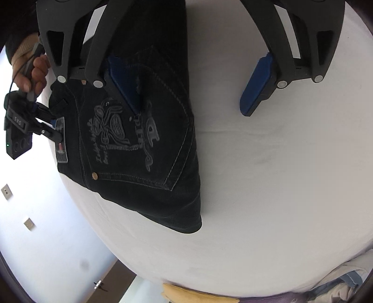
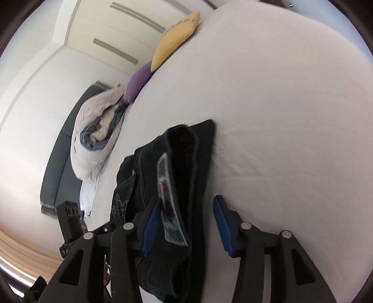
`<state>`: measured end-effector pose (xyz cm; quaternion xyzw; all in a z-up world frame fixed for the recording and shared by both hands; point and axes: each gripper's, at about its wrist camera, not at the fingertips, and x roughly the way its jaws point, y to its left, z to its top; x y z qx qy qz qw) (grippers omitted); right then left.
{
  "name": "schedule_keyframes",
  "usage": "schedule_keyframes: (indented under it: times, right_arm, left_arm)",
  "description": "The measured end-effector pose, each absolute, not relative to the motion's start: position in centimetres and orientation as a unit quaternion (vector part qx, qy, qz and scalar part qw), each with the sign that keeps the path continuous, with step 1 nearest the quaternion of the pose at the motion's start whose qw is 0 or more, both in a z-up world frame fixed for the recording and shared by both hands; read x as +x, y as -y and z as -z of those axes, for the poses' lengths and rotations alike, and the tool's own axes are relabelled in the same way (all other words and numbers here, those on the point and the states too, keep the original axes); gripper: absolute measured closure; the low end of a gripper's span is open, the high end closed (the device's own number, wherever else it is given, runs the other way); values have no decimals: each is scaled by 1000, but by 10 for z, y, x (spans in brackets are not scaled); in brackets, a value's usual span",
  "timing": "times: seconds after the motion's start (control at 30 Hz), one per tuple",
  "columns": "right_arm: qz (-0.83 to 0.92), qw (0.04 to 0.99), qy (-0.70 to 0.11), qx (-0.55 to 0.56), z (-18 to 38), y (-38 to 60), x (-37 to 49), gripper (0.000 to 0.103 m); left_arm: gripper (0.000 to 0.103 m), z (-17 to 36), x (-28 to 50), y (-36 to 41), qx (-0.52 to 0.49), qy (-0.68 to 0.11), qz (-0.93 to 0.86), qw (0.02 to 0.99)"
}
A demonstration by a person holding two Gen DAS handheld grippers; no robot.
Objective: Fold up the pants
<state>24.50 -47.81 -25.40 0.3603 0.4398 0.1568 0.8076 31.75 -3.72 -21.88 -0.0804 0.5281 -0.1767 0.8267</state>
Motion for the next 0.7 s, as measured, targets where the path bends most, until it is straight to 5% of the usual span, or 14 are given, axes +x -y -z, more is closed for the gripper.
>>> schedule_keyframes:
  times: [0.1,0.2,0.23,0.33,0.47,0.7]
  right_arm:
    - [-104,826,-412,370,234,494,217,30]
    - [-64,871,-367,320,195,497,175,26]
    - [-54,883,-353,304,182,497,164,23]
    - [-17,931,-268,245,126,482,117,2]
    - [19,974,-136,180,55,462,56,0]
    - [25,991,-17,133,-39,449,-25,0]
  left_arm:
    - [16,189,290,42,-29,-484,146,862]
    - [15,136,246,44,21,-364,114,924]
    - [6,121,229,50,34,-328,105,938]
    - [0,68,172,86,66,-196,64,976]
    - [0,16,121,99,92,-135,43,986]
    - [0,-58,47,72,78,-100,88,988]
